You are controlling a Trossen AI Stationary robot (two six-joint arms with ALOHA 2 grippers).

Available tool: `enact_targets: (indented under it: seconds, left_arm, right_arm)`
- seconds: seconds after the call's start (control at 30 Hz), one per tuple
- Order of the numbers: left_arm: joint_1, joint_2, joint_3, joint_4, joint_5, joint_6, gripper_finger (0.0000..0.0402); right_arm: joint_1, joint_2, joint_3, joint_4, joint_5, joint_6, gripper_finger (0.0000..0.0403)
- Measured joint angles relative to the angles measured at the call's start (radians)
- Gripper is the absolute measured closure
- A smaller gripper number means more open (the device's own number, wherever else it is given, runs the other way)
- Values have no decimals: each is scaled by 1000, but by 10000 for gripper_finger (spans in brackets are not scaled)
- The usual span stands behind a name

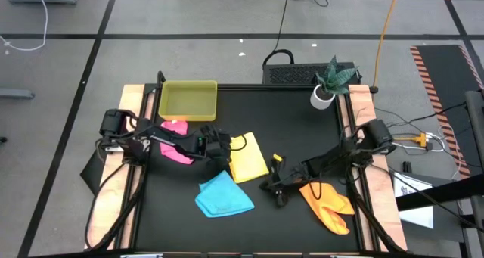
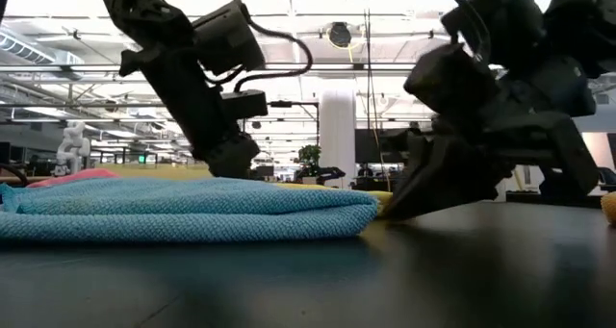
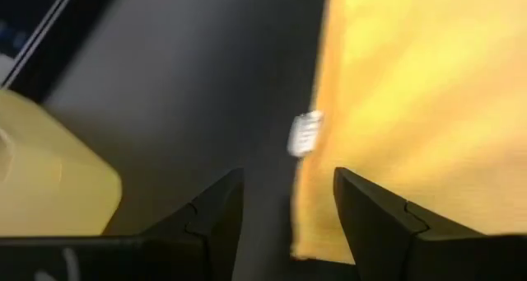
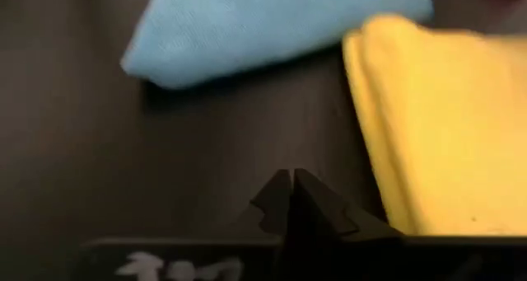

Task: Fold microfiber towels
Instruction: Fold the yellow microfiber cloth

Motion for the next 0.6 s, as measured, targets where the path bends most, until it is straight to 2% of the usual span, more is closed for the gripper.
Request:
enact_targets:
  seconds: [0.13,0.33,0.4,0.5,0.6]
  left_arm:
    - [-37,0,16,-3,18,16,211]
    - [-107,-16,35,-3,23,40,211]
    - [-126,-33,34,-12,44,42,211]
    - [-140,-35,35,41,150,62,211]
    - [-146,-17,30,76,270,97,211]
  right_arm:
    - [12,-37,15,-1,-1,-5,383]
    - [24,-169,0,-24,5,-3,383]
    - [24,-190,-3,-22,43,6,383]
    - [15,-193,-3,-26,142,15,383]
    - [-15,-164,-3,-31,160,25,383]
